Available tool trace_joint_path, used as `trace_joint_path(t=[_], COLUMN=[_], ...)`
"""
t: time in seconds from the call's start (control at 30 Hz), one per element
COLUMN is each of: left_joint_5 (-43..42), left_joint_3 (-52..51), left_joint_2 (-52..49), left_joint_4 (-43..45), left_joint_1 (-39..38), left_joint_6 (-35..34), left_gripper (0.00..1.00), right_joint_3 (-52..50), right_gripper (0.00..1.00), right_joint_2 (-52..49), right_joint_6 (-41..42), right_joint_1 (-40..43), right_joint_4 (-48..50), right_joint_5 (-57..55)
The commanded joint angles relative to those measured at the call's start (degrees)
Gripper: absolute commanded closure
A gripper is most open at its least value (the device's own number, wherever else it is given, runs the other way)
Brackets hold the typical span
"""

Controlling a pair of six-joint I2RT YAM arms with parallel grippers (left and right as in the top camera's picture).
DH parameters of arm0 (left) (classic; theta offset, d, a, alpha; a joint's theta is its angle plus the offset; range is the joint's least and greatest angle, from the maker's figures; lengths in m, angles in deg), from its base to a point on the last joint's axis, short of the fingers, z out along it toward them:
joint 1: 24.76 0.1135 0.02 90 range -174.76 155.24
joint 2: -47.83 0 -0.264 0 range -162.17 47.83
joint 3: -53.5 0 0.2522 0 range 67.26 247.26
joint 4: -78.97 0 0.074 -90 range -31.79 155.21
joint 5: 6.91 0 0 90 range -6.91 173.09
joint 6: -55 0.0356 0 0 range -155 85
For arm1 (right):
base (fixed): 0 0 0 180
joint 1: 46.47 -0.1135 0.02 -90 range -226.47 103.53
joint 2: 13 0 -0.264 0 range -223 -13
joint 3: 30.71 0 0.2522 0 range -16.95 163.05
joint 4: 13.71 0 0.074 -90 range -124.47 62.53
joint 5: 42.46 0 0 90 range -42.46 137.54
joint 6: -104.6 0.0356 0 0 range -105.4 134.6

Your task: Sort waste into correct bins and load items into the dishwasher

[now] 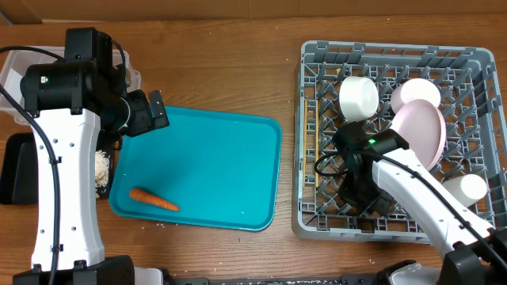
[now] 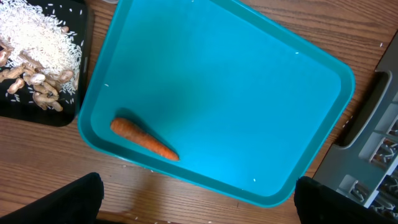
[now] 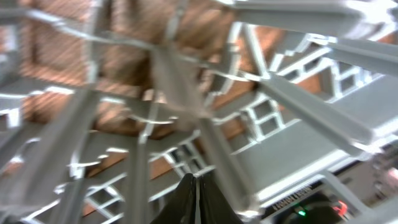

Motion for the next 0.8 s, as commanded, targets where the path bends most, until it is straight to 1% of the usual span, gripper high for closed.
trace_joint_path(t=[0.0,0.13,0.23,0.43,0.63,0.77], left_joint_5=[0.2,0.2,0.2,0.2,0.2,0.2], left_joint_3=[-0.2,-0.2,-0.2,-0.2,-0.2,-0.2], left_joint_2=[-0.3,-0.3,-0.3,-0.3,-0.3,-0.3], left_joint_4=[0.1,-0.2,-0.2,-0.1,-0.2,-0.2], left_joint_1=[-0.4,-0.4,-0.4,-0.4,-0.4,-0.4], left_joint_6=[0.5,0.7,0.7,0.7,0.7,0.7], left_gripper=[0.0,0.0,0.0,0.0,0.0,0.0], right_joint_3=[-0.2,-0.2,-0.2,-0.2,0.3,3.0], right_gripper=[0.93,0.93,0.93,0.93,0.93,0.93], right_joint_2=[0.2,0.2,0.2,0.2,0.2,0.5], right_joint_6=[4.4,8.0,7.8,4.3,4.0,0.1], right_joint_1=[0.4,2.4,4.5,5.2,5.2,5.2], right_joint_4=[-0.7,-2.7,-3.1,-1.7,-2.0,-2.2], right_joint_5=[-3.6,-4.0,-4.0,-2.2,-1.7,0.2])
